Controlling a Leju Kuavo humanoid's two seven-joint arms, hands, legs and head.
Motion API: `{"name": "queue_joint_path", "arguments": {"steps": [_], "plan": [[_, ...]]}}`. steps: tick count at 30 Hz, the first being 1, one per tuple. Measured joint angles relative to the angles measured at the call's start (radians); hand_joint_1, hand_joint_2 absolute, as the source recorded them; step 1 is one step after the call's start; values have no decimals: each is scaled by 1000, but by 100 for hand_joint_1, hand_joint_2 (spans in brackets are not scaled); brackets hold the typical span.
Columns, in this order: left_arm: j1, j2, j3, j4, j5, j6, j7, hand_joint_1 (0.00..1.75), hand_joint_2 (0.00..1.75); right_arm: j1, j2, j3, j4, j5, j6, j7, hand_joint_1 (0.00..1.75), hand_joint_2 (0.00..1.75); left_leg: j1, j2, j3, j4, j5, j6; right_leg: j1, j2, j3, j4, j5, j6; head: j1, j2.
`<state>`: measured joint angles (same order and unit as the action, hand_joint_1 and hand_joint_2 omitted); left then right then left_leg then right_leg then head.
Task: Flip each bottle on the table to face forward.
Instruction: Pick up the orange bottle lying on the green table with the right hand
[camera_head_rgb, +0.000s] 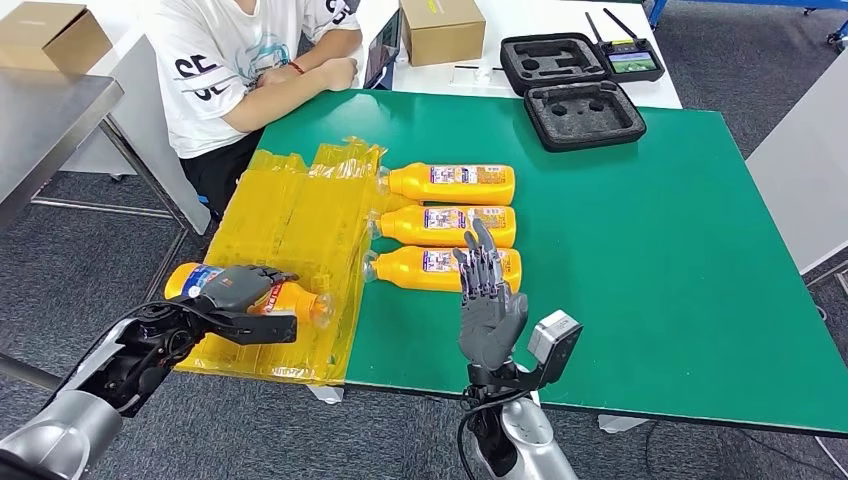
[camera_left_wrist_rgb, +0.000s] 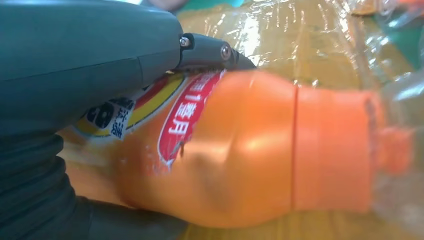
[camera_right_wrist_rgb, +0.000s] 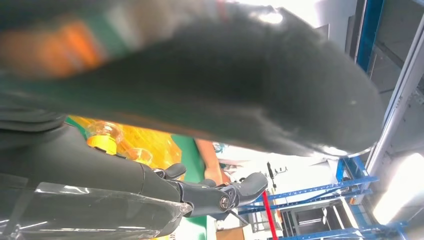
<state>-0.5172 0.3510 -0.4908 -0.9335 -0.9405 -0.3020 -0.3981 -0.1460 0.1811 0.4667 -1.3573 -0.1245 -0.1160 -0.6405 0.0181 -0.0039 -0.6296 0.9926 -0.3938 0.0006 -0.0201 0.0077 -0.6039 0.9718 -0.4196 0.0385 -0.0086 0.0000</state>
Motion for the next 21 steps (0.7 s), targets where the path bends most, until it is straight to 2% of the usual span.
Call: {"name": "queue_joint_path", "arguments": {"steps": [1,7,21], "plan": [[-1,0,0,0,10,-12,-8,0,0,-1,0,1,2,1,0,1,0,0,0,0,0,0,0,0,0,0,0,0,0,0,0,0],[-11,0,1,0,92,-87,-63,0,0,-9,0,7,11,2,-5,14,0,0,0,0,2,0,0,0,0,0,2,0,0,0,0,0],[-20,-6,0,12,193,-111,-86,0,0,-9,0,15,16,1,-25,22,0,0,0,0,2,0,0,0,0,0,2,0,0,0,0,0]]}}
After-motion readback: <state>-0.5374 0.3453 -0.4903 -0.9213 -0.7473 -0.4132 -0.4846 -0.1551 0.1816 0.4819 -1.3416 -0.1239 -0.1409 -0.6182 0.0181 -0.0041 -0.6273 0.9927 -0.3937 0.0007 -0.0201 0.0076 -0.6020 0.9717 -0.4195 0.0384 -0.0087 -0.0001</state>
